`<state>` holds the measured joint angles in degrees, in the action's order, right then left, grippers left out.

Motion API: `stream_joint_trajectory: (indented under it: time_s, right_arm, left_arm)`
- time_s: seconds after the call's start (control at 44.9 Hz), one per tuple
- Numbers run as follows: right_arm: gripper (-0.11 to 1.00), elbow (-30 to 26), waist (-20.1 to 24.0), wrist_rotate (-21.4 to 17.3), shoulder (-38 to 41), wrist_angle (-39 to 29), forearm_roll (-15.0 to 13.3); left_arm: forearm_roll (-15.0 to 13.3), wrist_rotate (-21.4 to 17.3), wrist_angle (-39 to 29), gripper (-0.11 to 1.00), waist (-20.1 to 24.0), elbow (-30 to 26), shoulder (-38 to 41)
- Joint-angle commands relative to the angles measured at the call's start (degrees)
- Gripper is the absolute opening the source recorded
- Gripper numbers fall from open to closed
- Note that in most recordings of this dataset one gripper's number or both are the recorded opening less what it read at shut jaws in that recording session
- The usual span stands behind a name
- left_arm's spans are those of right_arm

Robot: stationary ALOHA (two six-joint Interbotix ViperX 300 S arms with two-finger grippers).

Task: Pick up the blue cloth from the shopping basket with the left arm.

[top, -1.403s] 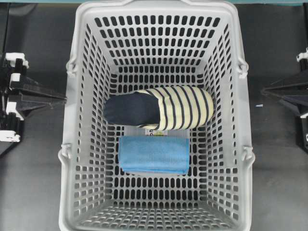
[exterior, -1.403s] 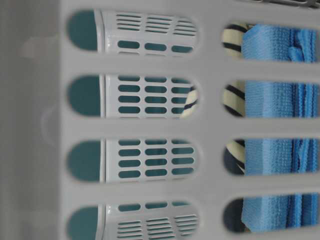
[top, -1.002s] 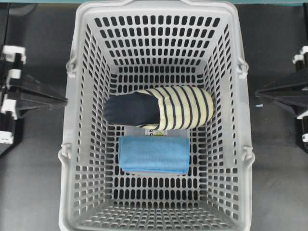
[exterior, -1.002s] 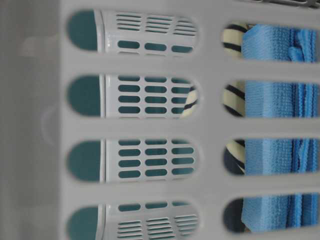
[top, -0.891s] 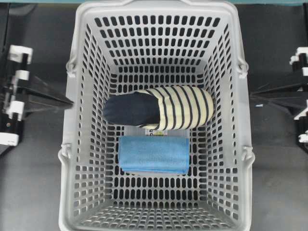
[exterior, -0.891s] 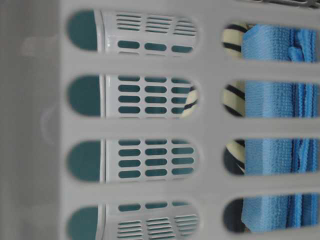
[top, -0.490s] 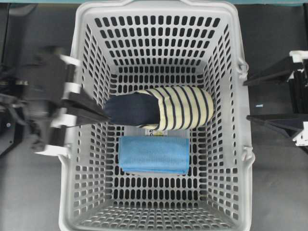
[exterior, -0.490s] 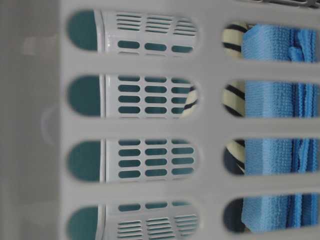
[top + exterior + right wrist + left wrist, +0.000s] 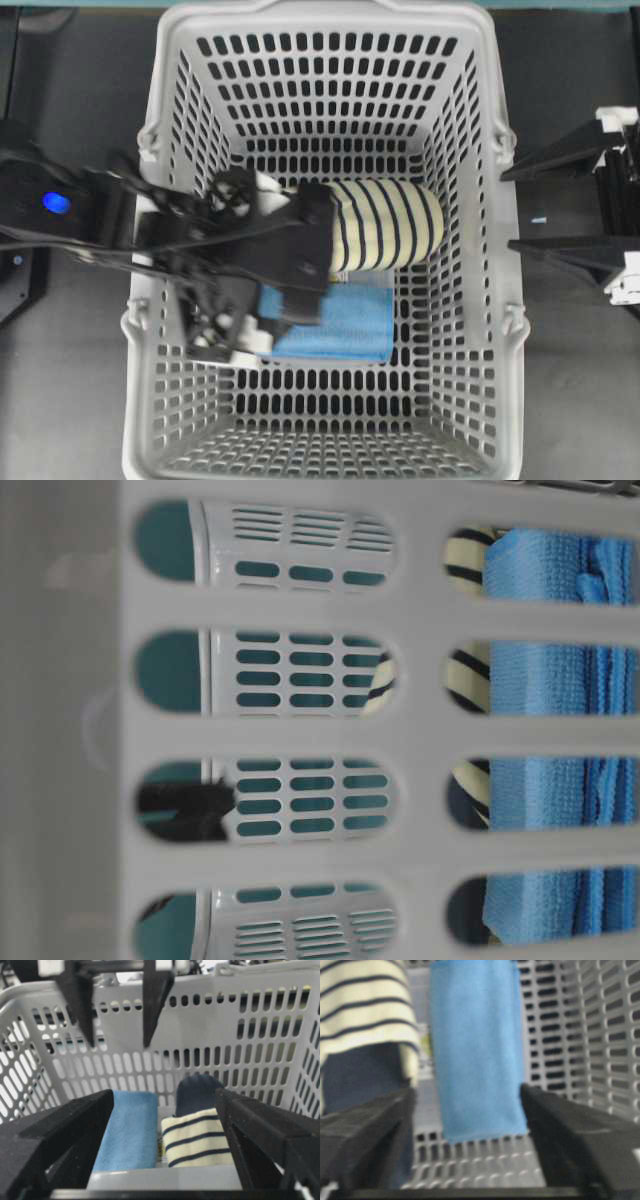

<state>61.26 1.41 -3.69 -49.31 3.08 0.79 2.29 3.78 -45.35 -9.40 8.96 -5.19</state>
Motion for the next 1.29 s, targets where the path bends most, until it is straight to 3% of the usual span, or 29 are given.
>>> stream_joint_trajectory:
  time_s: [0.0, 0.178, 0.334, 0.601, 0.957, 1.069, 1.202, 1.269]
  right_arm:
    - [0.79, -1.3, 0.1, 0.3, 0.3, 0.7, 0.3]
    - [0.79, -1.3, 0.1, 0.2, 0.3, 0.7, 0.3]
    - [0.79, -1.3, 0.1, 0.3, 0.4, 0.7, 0.2]
    - [0.79, -1.0, 0.1, 0.2, 0.4, 1.1, 0.3]
    - [0.79, -0.5, 0.2, 0.3, 0.4, 3.3, 0.3]
    - [0.79, -0.4, 0.2, 0.2, 0.4, 3.3, 0.2]
    - [0.79, -0.4, 0.2, 0.2, 0.4, 3.6, 0.3]
    - [0.79, -0.3, 0.2, 0.3, 0.4, 4.0, 0.2]
  left_arm:
    - [0.3, 1.4, -0.9, 0.89, -0.9, -3.8, 3.3]
    - [0.3, 5.3, -0.4, 0.81, -1.7, -5.6, 9.5]
    - [0.3, 6.7, -0.1, 0.83, -2.0, -5.7, 13.2]
    - [0.3, 6.3, 0.3, 0.84, -1.9, -4.0, 18.0]
    - [0.3, 6.9, 1.8, 0.79, -2.0, -2.4, 18.8]
    - [0.3, 6.9, 1.8, 0.61, -2.0, -2.4, 18.7]
    - [0.3, 6.4, 1.8, 0.26, -2.0, -2.6, 17.9]
    - [0.3, 6.2, 1.8, 0.13, -2.0, -2.8, 17.2]
